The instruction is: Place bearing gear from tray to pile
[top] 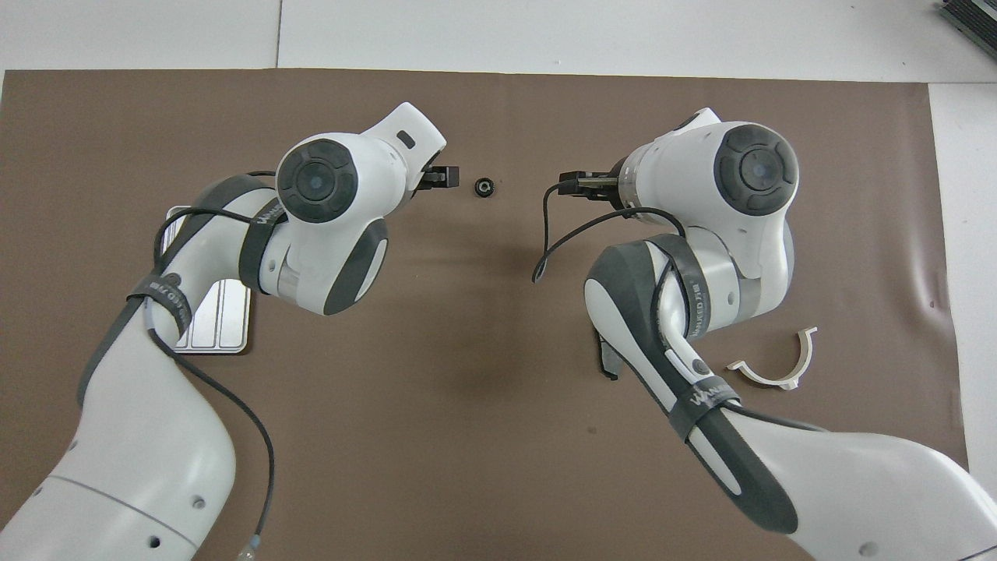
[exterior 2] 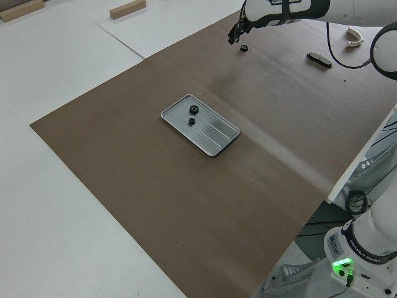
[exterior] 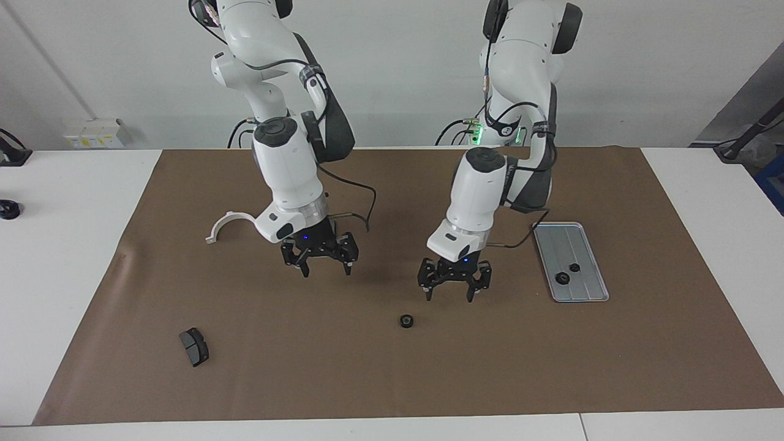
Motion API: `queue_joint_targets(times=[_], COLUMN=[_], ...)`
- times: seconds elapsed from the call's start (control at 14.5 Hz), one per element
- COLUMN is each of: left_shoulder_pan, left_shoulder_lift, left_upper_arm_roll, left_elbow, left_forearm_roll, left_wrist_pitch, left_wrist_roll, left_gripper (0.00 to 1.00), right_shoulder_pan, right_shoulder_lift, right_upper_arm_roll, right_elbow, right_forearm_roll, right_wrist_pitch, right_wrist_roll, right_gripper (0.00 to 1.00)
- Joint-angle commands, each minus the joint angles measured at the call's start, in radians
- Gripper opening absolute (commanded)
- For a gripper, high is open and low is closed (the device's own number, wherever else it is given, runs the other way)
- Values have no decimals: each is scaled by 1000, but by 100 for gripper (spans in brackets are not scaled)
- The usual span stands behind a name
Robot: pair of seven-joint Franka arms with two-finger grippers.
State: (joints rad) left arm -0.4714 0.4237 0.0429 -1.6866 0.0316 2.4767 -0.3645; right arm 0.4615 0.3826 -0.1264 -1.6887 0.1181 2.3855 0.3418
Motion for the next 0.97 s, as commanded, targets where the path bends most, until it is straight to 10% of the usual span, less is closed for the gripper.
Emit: queue_joint_targets(times=[0.0,0.28,0.9], left_shoulder_pan=[74,186,388], left_shoulder_lift=[-183,-264,-212], left_upper_arm_roll=[-8,-6,-9], left_elbow=[-176,-173,-176], left_forearm_roll=[-7,-7,-31], left_wrist_pitch=[-86,-310,-230], left_wrist_roll=[96,235,369], left_gripper=[100,100,100], right_shoulder_pan=[37,97,154], right_shoulder_lift=[123,364,453], right_upper_arm_roll=[-2,-2,11], right_elbow=[111,349,351], right_forearm_roll=[17,-32,-109], right_wrist_pitch=[35,108,251], right_wrist_roll=[5,10,-38], right_gripper=[100,100,100])
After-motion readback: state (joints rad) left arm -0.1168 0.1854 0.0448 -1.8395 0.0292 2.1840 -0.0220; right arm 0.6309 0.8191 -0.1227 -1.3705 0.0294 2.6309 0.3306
